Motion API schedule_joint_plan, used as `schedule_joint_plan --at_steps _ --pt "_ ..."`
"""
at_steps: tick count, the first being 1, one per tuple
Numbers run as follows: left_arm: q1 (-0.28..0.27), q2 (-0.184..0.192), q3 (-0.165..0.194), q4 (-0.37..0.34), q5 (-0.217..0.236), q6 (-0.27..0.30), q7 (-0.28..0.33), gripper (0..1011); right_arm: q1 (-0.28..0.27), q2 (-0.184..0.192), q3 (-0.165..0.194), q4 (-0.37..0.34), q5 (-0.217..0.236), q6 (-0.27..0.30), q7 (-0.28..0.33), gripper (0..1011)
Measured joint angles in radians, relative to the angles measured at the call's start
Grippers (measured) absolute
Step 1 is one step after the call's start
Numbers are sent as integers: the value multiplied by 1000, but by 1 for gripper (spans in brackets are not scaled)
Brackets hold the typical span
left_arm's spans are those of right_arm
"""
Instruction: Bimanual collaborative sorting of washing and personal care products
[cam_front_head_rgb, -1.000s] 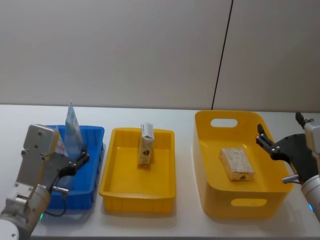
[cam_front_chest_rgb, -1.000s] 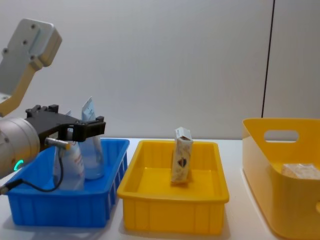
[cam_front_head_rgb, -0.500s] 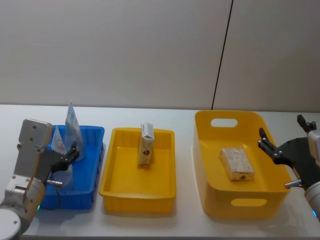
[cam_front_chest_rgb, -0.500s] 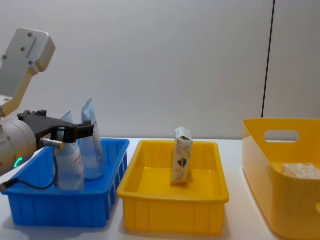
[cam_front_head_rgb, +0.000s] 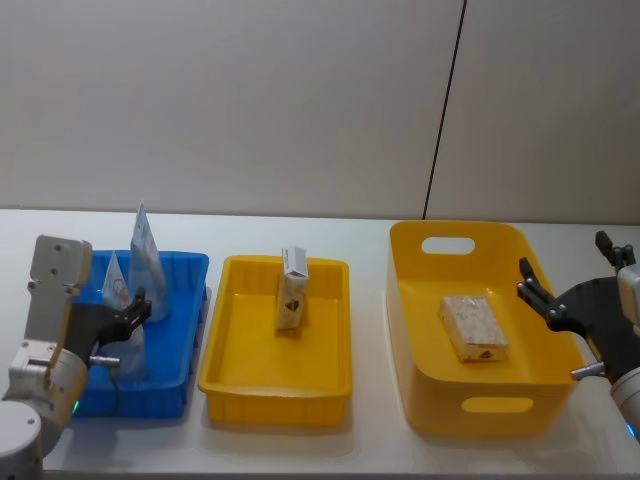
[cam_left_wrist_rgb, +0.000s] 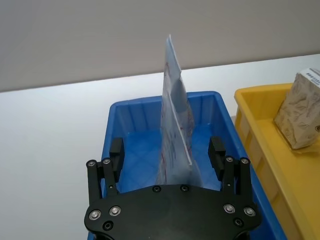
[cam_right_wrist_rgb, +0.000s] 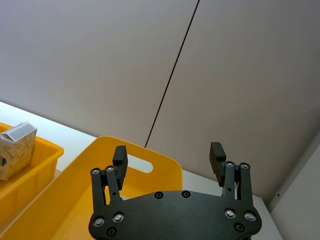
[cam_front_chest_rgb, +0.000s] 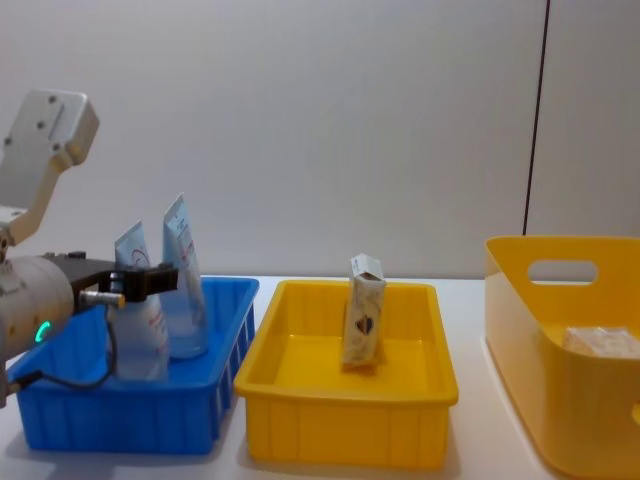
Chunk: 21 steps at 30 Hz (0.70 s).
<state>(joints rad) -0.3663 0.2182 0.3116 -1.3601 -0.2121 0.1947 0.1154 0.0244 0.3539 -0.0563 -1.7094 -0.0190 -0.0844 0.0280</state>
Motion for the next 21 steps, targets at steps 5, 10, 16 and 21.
schedule_joint_plan --at_steps 5,10,16,21 --pt "-17 -23 -21 41 -24 4 -5 1002 -1 0 1 1 0 -3 1 1004" --pt "-30 -41 -37 76 -40 4 -8 919 -1 1 1 1 0 -4 1 1004" --pt "-51 -66 -52 121 -55 0 -9 765 -2 1 1 1 0 -6 1 1004" --pt "-67 -84 -62 153 -62 -6 -10 618 -2 2 1 1 0 -7 1 1004"
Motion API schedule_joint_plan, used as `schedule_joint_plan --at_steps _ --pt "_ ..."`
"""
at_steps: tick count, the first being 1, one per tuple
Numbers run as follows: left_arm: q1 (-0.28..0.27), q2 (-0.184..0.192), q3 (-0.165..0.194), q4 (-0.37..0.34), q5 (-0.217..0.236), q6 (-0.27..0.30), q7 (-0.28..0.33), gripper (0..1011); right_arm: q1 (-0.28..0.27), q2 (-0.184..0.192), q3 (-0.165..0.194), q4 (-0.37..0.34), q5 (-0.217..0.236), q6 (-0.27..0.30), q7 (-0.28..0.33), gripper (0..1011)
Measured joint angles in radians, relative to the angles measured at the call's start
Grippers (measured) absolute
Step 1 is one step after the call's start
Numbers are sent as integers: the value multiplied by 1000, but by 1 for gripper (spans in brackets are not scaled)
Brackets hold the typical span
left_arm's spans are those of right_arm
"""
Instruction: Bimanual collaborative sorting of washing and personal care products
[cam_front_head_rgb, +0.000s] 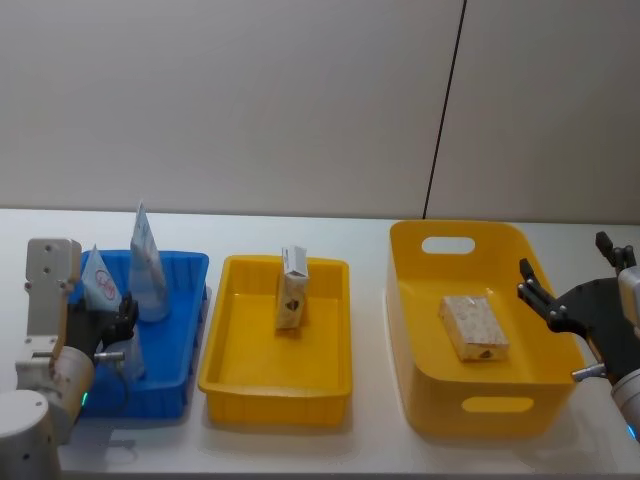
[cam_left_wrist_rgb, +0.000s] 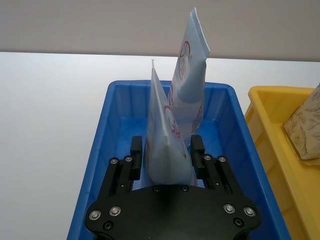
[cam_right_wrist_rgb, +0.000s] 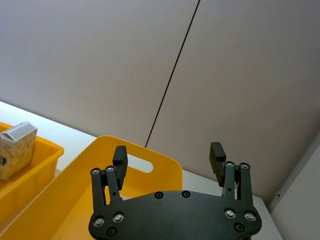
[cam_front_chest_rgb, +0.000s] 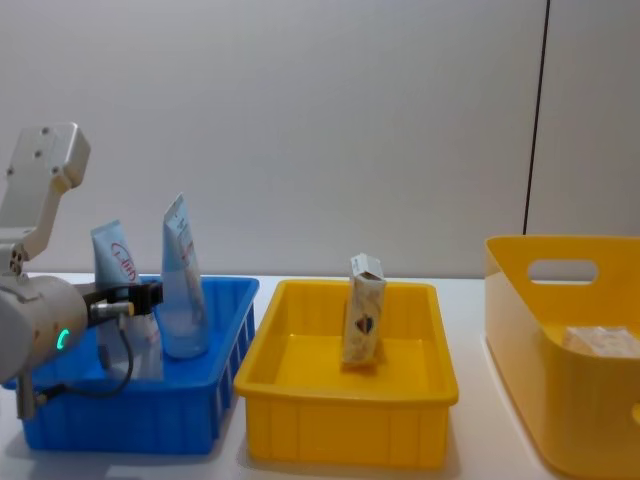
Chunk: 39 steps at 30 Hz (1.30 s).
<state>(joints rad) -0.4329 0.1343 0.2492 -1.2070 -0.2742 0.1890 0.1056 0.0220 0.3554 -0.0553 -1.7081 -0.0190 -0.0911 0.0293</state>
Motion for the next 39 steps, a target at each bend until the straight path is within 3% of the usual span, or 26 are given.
schedule_joint_plan --at_steps 3,8,19,39 --pt "-6 -8 -4 12 -1 -3 0 485 0 0 0 0 0 0 0 1004" --pt "-12 -16 -9 24 -1 -7 0 418 0 0 0 0 0 -1 0 1004" --pt "-9 -23 -11 17 11 -15 1 352 0 0 0 0 0 -1 0 1004" --pt "43 -4 -8 -98 43 -63 -31 270 0 0 0 0 0 -1 0 1004"
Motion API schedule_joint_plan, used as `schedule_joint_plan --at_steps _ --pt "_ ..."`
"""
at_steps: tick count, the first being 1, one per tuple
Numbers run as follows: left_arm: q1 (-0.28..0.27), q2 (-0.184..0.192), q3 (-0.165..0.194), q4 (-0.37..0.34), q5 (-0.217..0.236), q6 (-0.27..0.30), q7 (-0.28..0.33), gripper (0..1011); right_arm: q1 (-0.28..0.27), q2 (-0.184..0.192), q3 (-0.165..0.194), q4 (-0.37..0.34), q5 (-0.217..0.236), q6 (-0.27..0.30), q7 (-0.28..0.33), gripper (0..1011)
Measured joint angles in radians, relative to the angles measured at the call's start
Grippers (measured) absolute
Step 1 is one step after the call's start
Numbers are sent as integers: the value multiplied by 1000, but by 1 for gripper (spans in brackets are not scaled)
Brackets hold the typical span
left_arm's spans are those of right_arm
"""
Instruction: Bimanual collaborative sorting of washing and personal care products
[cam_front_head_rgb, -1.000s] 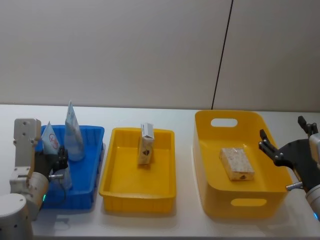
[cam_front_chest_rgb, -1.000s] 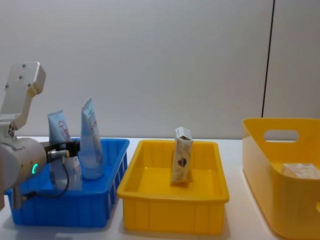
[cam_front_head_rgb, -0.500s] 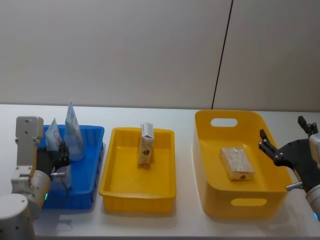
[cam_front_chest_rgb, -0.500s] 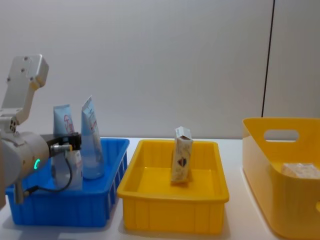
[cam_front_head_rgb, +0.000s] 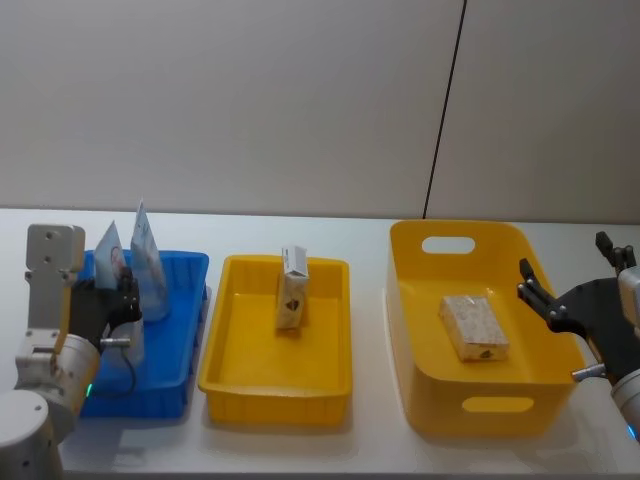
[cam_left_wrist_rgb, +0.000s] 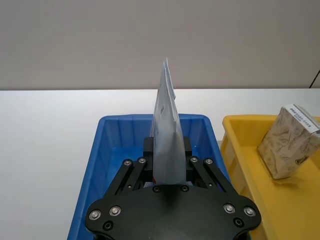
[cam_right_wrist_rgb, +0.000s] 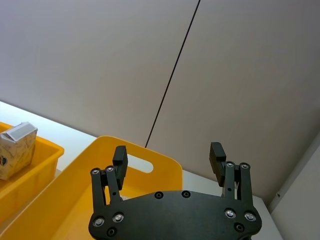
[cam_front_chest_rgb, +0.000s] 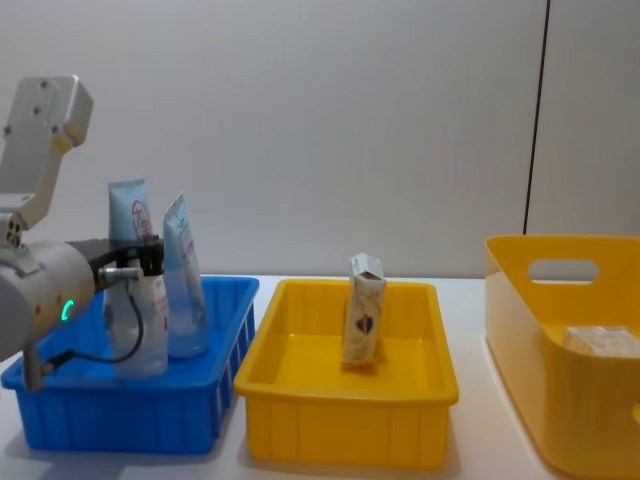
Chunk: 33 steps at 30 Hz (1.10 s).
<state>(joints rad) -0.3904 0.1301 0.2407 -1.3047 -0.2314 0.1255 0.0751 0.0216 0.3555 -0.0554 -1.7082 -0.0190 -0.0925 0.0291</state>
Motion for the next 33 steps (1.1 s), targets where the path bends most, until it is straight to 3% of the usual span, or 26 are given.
schedule_joint_plan --at_steps 15,33 --pt "16 16 0 -45 6 -48 -61 270 0 0 0 0 0 0 0 1004" --pt "-37 19 44 -44 -26 -118 -249 270 0 0 0 0 0 0 0 1004"
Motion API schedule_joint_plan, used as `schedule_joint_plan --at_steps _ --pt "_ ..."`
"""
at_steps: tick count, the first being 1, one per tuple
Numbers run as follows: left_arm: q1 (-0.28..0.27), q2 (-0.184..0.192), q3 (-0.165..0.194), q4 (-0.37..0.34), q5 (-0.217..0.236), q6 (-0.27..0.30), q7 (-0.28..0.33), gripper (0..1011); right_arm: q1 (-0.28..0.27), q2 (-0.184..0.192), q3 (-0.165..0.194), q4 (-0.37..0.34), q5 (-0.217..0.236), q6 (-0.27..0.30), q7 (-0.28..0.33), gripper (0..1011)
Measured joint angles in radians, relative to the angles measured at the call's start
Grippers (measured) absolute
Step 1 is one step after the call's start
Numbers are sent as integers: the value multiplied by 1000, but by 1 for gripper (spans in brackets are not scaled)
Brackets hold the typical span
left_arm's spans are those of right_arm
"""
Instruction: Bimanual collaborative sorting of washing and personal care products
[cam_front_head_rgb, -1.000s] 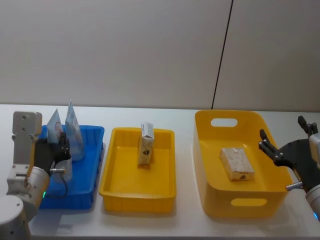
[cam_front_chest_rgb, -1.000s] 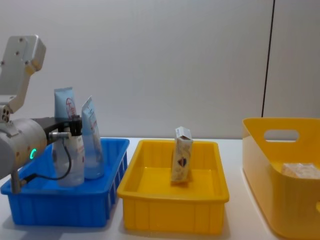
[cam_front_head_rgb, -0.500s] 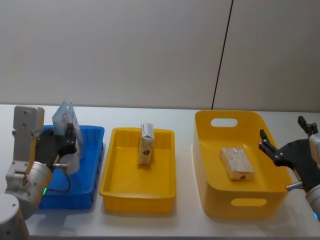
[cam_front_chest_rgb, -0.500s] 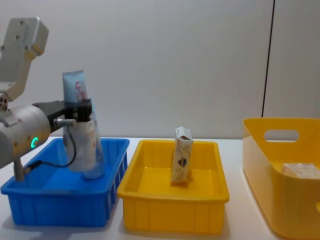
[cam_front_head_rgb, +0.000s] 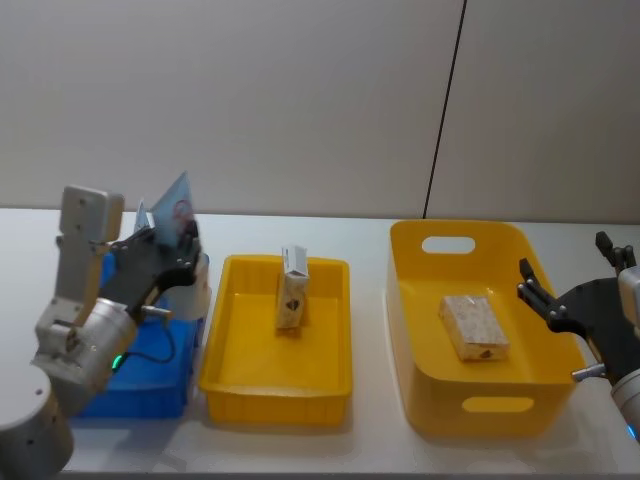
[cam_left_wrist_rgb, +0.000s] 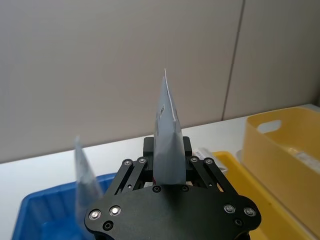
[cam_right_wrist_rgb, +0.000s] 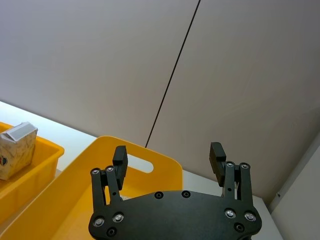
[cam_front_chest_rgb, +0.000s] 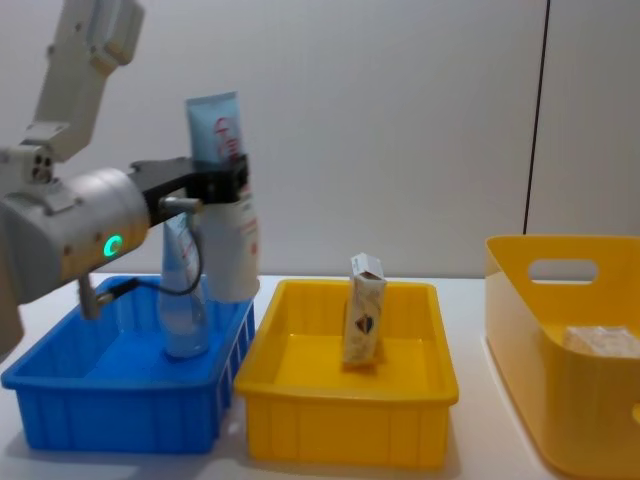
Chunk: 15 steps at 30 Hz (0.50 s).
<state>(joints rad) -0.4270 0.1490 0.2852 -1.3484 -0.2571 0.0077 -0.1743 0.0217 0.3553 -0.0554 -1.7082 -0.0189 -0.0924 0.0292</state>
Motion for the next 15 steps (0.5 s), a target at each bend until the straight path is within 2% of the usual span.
schedule_joint_plan --at_steps 8,15 --pt "-40 -18 30 25 -13 -25 -72 270 7 1 -7 3 0 1 16 1004" --pt "-66 -34 56 41 -27 -42 -120 270 34 9 -28 17 0 5 58 1004"
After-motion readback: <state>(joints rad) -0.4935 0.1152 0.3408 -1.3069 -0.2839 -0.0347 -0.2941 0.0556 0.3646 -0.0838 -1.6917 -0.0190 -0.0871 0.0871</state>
